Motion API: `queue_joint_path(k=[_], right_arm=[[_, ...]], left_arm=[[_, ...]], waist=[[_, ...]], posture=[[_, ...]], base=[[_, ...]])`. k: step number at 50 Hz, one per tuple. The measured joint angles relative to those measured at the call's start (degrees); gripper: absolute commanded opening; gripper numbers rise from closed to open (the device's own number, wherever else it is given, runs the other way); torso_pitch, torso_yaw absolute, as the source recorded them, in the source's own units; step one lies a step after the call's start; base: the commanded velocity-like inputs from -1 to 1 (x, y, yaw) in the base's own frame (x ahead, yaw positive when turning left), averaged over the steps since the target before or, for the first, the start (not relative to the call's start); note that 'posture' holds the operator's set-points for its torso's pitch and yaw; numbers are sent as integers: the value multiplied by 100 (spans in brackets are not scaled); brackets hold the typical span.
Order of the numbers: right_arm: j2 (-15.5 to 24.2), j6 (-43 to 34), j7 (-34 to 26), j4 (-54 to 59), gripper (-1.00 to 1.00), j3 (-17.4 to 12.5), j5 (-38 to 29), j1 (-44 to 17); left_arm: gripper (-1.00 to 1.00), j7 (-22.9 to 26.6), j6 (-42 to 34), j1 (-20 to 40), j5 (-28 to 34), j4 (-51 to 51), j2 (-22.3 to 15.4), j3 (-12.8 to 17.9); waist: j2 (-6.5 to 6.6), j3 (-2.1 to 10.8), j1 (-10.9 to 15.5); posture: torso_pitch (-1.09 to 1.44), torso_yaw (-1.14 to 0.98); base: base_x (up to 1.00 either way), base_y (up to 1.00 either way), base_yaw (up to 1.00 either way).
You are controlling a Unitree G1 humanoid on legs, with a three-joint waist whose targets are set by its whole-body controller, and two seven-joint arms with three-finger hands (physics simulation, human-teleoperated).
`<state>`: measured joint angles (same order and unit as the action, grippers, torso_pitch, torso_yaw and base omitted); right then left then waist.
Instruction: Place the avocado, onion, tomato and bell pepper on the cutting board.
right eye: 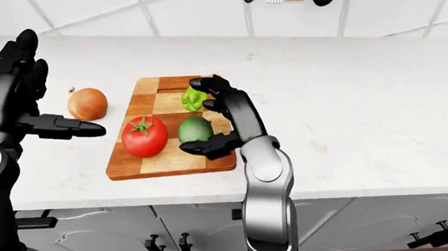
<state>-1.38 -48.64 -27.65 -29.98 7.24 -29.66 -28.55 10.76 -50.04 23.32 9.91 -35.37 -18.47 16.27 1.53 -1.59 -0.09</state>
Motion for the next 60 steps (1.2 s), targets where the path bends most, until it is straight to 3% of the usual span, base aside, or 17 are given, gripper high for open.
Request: queue_joint_path(k=[9, 22, 27, 29, 31, 35, 39, 46, 54, 60], right_arm=[[156, -238, -144, -240, 37, -147, -80, -214], [656, -534, -131, -353, 39, -676, 73, -601], [845, -562, 12, -287, 50, -853, 228, -720], [908, -446, 167, -143, 61, -1013, 353, -721], [985, -282, 396, 62, 100, -1195, 522, -679], [1157, 0, 1054, 506, 100, -1531, 912, -590], [1341, -14, 1582, 517, 100, -1659, 1234, -634], [1555, 173, 2323, 427, 100, -1830, 1679, -592], [1618, 232, 2484, 410, 100, -1733, 1921, -378], [1650, 238, 2538, 410, 100, -1771, 1944, -398]], left_arm=[[100, -3, -8, 11, 7, 13, 3, -13], [100, -10, 27, 8, 36, 51, 31, -47], [100, -15, 89, -4, 33, 113, 42, -48], [100, -17, 94, 1, 25, 140, 45, -50], [100, -19, 80, 12, 17, 135, 37, -40], [100, -15, 45, 101, 7, 190, -40, -13], [100, -97, -172, 370, -180, 220, -19, 204], [100, -310, -652, 997, -663, 531, -509, 272], [100, -318, -802, 1481, -940, 1425, -1008, 41], [100, -237, -550, 1622, -739, 2064, -1080, 22]], waist=[[-5, -7, 5], [-30, -17, 10], [-38, -17, 13], [-50, -15, 18], [-62, -13, 20], [-69, -26, 26], [-66, -45, 28], [-97, -21, 37], [-83, -54, 30], [-87, -54, 27]], posture=[[0, 0], [0, 0], [0, 0], [0, 0], [0, 0], [0, 0], [0, 0], [0, 0], [0, 0], [0, 0]], base=[[0, 0, 0], [0, 0, 0], [0, 0, 0], [0, 0, 0], [0, 0, 0], [0, 0, 0], [0, 0, 0], [0, 0, 0], [0, 0, 0], [0, 0, 0]])
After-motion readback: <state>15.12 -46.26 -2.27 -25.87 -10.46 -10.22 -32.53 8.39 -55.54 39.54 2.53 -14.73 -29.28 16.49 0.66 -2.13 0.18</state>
